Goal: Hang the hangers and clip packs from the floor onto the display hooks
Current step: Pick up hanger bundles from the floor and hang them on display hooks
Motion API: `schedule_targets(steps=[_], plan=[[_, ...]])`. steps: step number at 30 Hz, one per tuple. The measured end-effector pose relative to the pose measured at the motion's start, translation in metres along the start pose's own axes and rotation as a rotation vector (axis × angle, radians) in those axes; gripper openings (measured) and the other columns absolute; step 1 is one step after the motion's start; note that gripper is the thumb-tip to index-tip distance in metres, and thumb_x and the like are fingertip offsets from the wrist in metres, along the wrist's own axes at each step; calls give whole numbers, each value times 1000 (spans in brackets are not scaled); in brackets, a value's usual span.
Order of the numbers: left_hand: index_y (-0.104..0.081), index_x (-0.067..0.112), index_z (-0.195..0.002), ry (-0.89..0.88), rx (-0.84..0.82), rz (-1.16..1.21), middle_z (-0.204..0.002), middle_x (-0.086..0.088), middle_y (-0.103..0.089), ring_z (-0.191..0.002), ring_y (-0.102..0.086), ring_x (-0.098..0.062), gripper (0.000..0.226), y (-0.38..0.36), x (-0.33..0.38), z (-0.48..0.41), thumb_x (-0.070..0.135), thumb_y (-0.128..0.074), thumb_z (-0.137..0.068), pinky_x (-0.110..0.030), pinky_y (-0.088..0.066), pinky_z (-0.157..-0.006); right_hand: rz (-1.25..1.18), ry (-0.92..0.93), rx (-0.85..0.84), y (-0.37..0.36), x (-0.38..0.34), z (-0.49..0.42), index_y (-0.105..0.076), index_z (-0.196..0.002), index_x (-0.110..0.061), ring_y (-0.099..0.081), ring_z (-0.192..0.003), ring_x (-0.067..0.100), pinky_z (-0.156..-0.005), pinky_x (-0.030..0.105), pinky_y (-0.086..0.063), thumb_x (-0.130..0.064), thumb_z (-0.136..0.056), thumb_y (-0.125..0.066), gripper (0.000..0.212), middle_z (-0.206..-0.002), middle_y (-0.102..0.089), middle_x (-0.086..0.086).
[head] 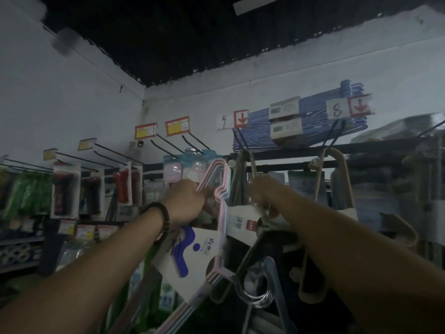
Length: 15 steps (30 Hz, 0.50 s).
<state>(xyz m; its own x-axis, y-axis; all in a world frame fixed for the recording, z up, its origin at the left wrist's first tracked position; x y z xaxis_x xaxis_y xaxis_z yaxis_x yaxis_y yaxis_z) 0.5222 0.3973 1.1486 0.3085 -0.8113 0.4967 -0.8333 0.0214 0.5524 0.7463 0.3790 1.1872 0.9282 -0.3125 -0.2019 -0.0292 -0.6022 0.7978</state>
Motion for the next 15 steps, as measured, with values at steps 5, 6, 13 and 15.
schedule_targets(steps=[5, 6, 13, 15], plan=[[-70, 10, -98, -8, 62, 88, -85, -10, -73, -66, -66, -25, 41, -12, 8, -3, 42, -46, -109, -37, -56, -61, -279, -50, -85, 50, 15, 35, -63, -108, 1, -77, -62, 39, -58, 45, -65, -48, -109, -38, 54, -80, -77, 22], [-71, 7, -98, -13, 65, 113, -83, -12, -71, -66, -64, -28, 41, -17, 10, -6, 39, -48, -109, -42, -56, -64, -366, -42, -91, 62, 17, 46, -64, -107, -1, -76, -63, 40, -53, 42, -63, -59, -107, -34, 65, -76, -77, 21], [-58, 12, -74, -1, 88, 461, -58, -4, -49, -44, -48, -20, 42, -84, 41, -16, 36, -46, -106, -33, -39, -50, -282, -49, -243, 84, 40, 139, -63, -120, -12, -78, -68, 39, -54, 41, -62, -80, -80, -59, 79, -80, -79, 15], [-58, 8, -78, -27, 81, 512, -62, -7, -50, -55, -50, -26, 41, -105, 63, -11, 36, -46, -106, -38, -42, -56, -210, -70, -255, 77, 53, 165, -66, -114, -12, -78, -66, 35, -54, 40, -62, -68, -92, -61, 61, -84, -79, 15]])
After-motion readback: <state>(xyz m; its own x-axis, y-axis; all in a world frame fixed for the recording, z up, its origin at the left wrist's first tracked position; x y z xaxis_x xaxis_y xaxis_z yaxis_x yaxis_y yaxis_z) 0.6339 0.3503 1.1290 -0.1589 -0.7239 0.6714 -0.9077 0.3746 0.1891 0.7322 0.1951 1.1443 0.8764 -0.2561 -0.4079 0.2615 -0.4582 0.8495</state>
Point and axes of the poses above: each hand's wrist, its own z-axis away from the middle knuckle, its own y-axis out of the back of the hand, x = y × z, the point moved 9 cm from there along -z, towards the middle knuckle
